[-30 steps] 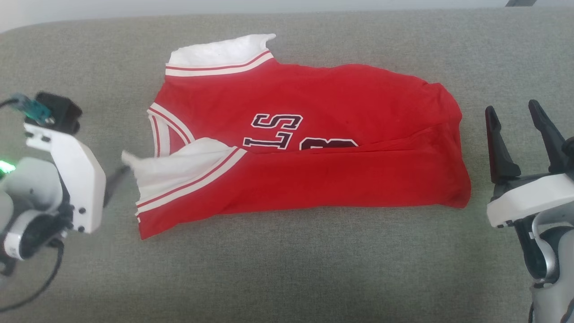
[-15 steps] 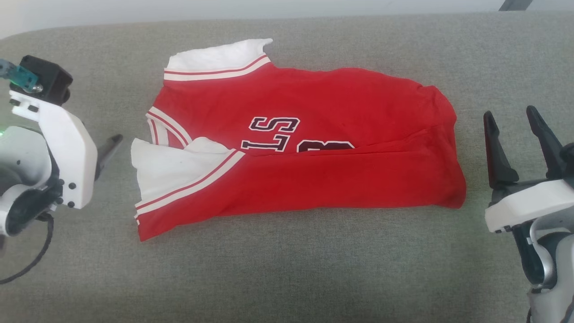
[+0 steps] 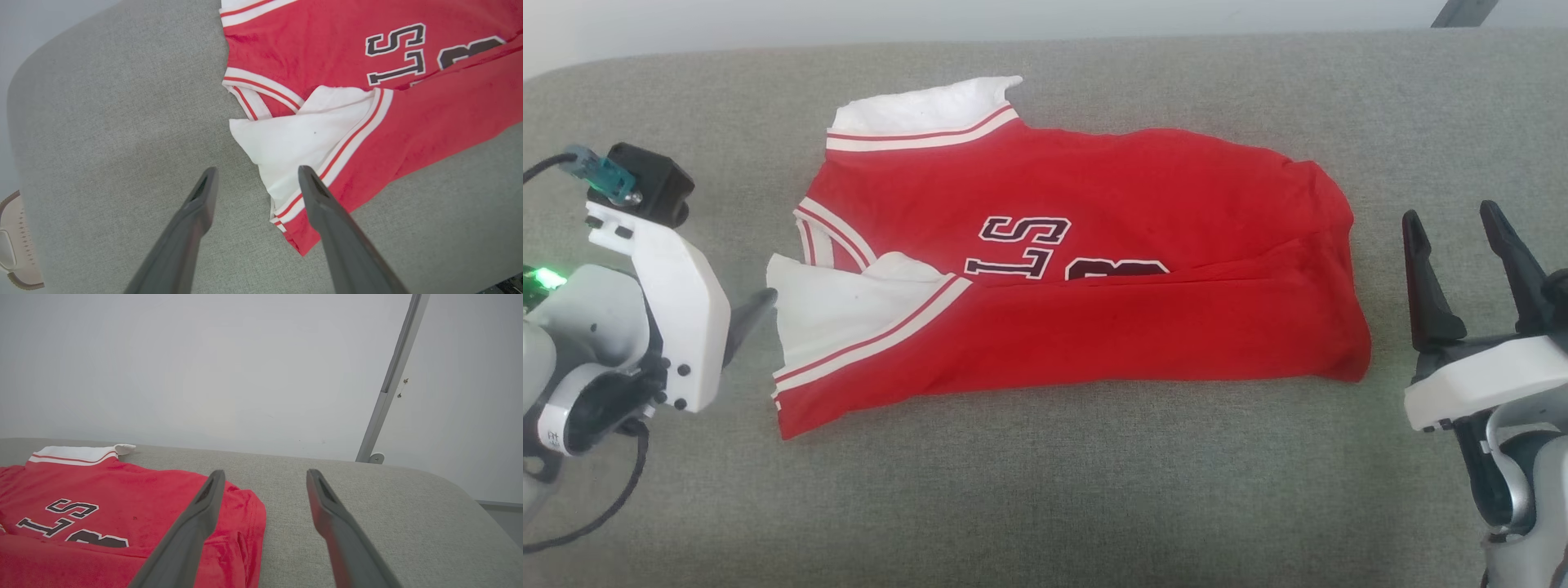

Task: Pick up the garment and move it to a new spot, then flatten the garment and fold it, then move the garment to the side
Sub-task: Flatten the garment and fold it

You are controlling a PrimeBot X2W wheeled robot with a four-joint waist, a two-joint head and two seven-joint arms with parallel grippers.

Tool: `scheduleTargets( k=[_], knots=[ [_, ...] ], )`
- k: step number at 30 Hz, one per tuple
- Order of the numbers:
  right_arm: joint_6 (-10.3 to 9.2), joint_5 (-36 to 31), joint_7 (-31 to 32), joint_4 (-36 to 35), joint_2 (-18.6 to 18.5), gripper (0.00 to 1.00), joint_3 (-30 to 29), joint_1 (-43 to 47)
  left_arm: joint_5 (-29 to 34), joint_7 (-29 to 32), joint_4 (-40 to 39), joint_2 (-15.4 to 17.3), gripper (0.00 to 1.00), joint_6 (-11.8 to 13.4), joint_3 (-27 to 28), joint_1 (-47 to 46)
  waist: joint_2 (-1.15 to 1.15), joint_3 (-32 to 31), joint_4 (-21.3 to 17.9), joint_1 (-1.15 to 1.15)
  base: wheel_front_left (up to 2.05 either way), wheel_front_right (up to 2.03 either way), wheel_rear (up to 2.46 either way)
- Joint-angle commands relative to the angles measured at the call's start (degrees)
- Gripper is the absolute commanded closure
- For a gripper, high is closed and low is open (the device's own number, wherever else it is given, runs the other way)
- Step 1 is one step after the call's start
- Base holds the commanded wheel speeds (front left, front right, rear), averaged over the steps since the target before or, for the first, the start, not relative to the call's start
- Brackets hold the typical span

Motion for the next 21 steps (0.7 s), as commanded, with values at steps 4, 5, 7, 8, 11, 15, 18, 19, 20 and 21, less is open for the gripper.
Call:
scheduleTargets(
  k=[4, 5, 7, 8, 11, 15, 18, 19, 20, 21],
  knots=[
    [-0.07, -0.25, 0.24, -0.65, 0.07, 0.0, 0.0, 0.45, -1.18, 0.4, -0.45, -0.37, 0.0, 0.59, -0.27, 1.68, 0.0, 0.14, 0.04, 0.0, 0.0, 0.0, 0.0],
    [-0.07, -0.25, 0.24, -0.65, 0.07, 0.0, 0.0, 0.45, -1.18, 0.4, -0.45, -0.37, 0.0, 0.59, -0.27, 1.68, 0.0, 0.14, 0.04, 0.0, 0.0, 0.0, 0.0],
    [-0.07, -0.19, 0.17, -0.79, 0.08, 0.0, -0.05, 0.48, -1.81, 0.74, -0.47, -0.62, 0.0, 0.97, -0.6, 2.44, 0.0, 0.29, 0.06, 0.0, 0.0, 0.0, 0.0],
    [-0.07, -0.2, 0.22, -0.86, 0.16, 0.0, -0.1, 0.42, -2.1, 1.13, -0.61, -0.79, 0.0, 1.52, -0.85, 3.25, 0.0, 0.5, 0.06, 0.0, 0.0, 0.0, 0.0],
    [-0.07, -0.14, 0.26, -1.07, 0.26, 0.0, -0.1, 0.21, -3.13, 1.33, -0.91, -1.39, 0.0, 2.1, -1.28, 4.93, 0.0, 1.03, -0.05, 0.0, 0.0, 0.0, 0.0],
    [-0.07, -0.03, 0.27, -1.48, 0.36, 0.0, -0.25, -0.14, -4.01, 0.89, -0.45, -2.01, 0.0, 2.78, -1.97, 7.16, 0.0, 2.04, -0.27, 0.0, 0.0, 0.0, 0.0],
    [-0.07, 0.07, 0.21, -1.7, 0.45, 0.0, -0.27, -0.35, -4.55, 0.0, 1.1, -2.47, 0.0, 3.16, -2.12, 8.59, 0.0, 2.82, -0.55, 0.0, 0.0, 0.0, 0.0],
    [-0.07, 0.13, 0.19, -1.75, 0.44, 0.0, -0.3, -0.4, -4.57, -0.25, 1.57, -2.72, 0.0, 3.13, -2.25, 8.97, 0.0, 3.08, -0.61, 0.0, 0.0, 0.0, 0.0],
    [-0.07, 0.15, 0.19, -1.75, 0.47, 0.0, -0.3, -0.44, -4.63, -0.54, 2.35, -2.99, 0.0, 3.06, -2.32, 9.3, 0.0, 3.32, -0.7, 0.0, 0.0, 0.0, 0.0],
    [-0.07, 0.18, 0.17, -1.8, 0.48, 0.0, -0.28, -0.52, -4.61, -0.95, 3.06, -3.22, 0.0, 2.95, -2.36, 9.44, 0.0, 3.61, -0.81, 0.0, 0.0, 0.0, 0.0]
  ],
)
